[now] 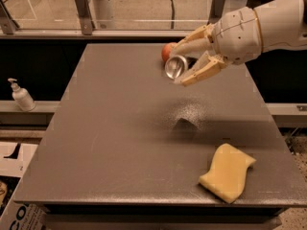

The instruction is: Pick redbull can

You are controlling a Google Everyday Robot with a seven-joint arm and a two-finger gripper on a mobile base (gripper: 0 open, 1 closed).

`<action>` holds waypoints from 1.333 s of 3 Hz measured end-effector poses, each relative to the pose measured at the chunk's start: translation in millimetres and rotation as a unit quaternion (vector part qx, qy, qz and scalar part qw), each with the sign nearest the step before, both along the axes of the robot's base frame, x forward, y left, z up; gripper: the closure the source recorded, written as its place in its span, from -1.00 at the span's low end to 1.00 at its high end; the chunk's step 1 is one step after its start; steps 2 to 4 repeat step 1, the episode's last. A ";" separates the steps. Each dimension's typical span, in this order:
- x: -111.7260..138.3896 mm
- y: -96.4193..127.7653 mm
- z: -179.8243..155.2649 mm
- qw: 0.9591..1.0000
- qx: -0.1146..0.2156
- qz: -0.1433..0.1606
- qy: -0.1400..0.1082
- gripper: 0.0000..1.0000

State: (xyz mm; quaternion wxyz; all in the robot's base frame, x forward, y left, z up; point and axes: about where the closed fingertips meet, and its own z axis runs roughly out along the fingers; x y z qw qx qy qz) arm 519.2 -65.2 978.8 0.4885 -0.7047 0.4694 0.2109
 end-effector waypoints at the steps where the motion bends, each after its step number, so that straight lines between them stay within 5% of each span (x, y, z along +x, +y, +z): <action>1: 0.0 0.1 0.0 1.000 0.000 0.000 0.000 1.00; 4: 0.0 0.1 0.0 1.000 0.000 0.000 0.000 1.00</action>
Offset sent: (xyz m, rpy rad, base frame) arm 0.0000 0.0000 0.0000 0.0000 0.0000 0.0000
